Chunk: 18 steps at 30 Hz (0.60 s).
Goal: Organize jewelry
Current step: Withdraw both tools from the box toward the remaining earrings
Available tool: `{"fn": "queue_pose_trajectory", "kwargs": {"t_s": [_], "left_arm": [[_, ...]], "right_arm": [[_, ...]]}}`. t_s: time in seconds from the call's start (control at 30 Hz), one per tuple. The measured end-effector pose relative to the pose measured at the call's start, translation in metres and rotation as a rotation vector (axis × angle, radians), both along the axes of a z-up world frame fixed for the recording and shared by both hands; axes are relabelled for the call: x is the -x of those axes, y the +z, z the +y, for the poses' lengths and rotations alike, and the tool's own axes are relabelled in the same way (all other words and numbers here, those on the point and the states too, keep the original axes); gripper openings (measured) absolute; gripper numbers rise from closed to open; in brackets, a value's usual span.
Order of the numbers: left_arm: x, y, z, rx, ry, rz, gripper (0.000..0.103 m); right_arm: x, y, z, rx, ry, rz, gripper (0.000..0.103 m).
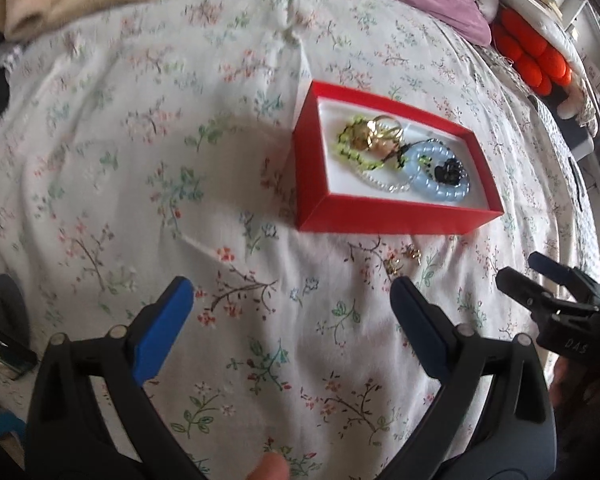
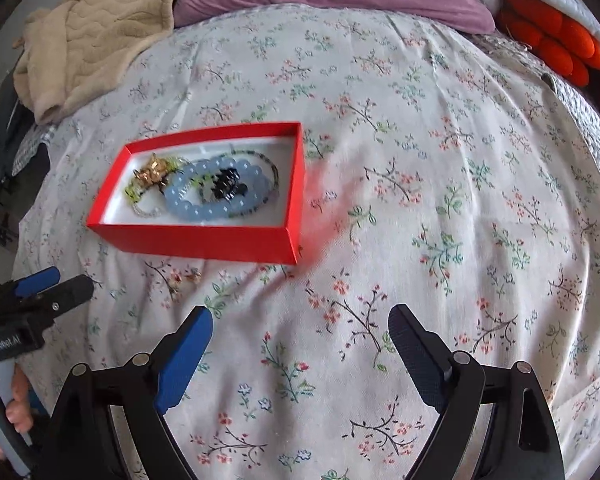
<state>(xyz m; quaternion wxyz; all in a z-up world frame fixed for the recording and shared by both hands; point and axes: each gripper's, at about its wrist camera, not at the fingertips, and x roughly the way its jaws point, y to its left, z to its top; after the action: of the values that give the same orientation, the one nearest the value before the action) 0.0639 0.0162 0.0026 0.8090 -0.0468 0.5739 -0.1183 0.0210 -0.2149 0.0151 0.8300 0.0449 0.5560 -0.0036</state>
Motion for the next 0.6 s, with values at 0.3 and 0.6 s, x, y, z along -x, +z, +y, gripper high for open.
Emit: {"fn": "queue_pose_trajectory", "kwargs": {"t_s": [0.3,0.6], "left_arm": [[0.004,0.006,0.026,0.057,0.000,-0.050,0.088],[0.009,0.005,0.016,-0.025,-0.041,-0.085,0.084]], "right_arm": [[0.002,-0.015,-0.004,-0.008,0.003,0.049,0.091],[0.002,-0.016,0.001,-0.023,0.010,0.057,0.091]]}}
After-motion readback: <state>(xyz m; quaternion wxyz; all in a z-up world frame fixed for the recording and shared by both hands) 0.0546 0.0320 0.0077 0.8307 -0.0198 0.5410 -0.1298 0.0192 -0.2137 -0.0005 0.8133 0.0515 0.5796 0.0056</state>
